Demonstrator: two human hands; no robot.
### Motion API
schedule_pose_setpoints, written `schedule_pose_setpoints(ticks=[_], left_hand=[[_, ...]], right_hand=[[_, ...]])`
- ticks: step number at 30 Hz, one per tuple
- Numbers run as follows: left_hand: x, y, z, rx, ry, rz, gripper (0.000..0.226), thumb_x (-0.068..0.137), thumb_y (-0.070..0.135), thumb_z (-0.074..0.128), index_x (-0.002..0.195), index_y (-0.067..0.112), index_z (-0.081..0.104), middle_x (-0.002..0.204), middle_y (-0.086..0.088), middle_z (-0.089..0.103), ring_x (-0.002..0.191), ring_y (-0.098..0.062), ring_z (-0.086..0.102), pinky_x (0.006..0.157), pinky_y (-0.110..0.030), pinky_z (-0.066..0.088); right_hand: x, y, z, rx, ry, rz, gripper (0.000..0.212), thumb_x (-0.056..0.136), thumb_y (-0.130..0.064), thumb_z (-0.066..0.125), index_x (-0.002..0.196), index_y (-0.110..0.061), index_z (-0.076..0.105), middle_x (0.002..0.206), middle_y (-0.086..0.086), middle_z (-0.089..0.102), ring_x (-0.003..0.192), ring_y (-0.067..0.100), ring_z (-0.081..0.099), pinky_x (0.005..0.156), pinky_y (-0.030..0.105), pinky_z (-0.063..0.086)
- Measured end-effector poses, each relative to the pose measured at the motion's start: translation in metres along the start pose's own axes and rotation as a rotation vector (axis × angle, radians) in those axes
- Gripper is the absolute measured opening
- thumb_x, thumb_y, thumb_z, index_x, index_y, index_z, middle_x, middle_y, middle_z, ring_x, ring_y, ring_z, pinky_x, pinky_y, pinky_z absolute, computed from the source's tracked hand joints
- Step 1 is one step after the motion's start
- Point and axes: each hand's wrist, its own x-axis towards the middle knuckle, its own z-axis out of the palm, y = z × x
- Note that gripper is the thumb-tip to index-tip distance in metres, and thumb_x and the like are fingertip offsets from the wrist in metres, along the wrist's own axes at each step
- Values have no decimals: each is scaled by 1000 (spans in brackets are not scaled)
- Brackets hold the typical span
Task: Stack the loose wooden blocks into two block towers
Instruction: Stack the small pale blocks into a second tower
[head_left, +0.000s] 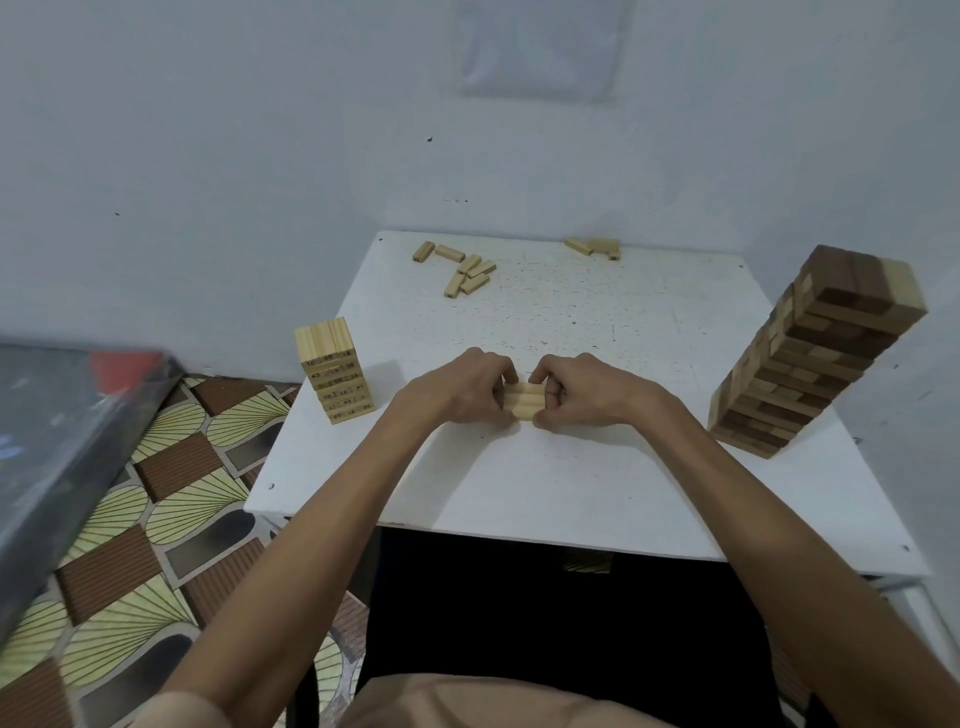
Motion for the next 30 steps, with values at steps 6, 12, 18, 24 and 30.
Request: schedule_pose_setpoints(ticks=[6, 12, 18, 24, 30], left_hand=[[-1, -5, 1, 47, 45, 55, 54, 81, 35, 81, 131, 20, 65, 105, 6, 54, 93, -13, 51, 86, -32, 49], [-10, -13, 9, -67, 184, 156, 38, 76, 28, 85, 111, 23, 70, 111, 5, 67, 100, -15, 57, 87, -34, 46], [-13, -12, 11, -86, 220, 167, 25, 74, 28, 86, 95, 23, 75, 104, 5, 69, 92, -15, 58, 80, -31, 46], [-19, -7, 14, -74, 220, 162, 30, 71, 32, 86, 96, 24, 70, 93, 4, 62, 88, -17, 53, 77, -31, 44], [-44, 0, -13, -82, 268, 162, 28, 74, 30, 85, 94, 27, 67, 85, 16, 54, 81, -12, 51, 71, -27, 39]], right_hand=[[1, -2, -2, -40, -19, -7, 53, 87, -34, 77, 132, -21, 53, 95, -5, 69, 90, 13, 62, 81, 35, 52], [-1, 6, 4, -54, 56, -65, 50, 88, -36, 79, 131, -20, 58, 112, -5, 53, 91, 7, 52, 81, 29, 45], [-12, 20, 20, 66, 237, -208, 47, 85, -34, 80, 127, -28, 62, 119, -11, 60, 102, 8, 54, 86, 24, 44], [-19, 23, 29, 41, 349, -322, 26, 79, -33, 79, 100, -31, 64, 104, -19, 58, 98, 3, 52, 78, 14, 36], [-17, 5, 5, 58, 330, -435, 30, 75, -38, 80, 100, -33, 64, 103, -21, 59, 97, 9, 53, 79, 21, 38]])
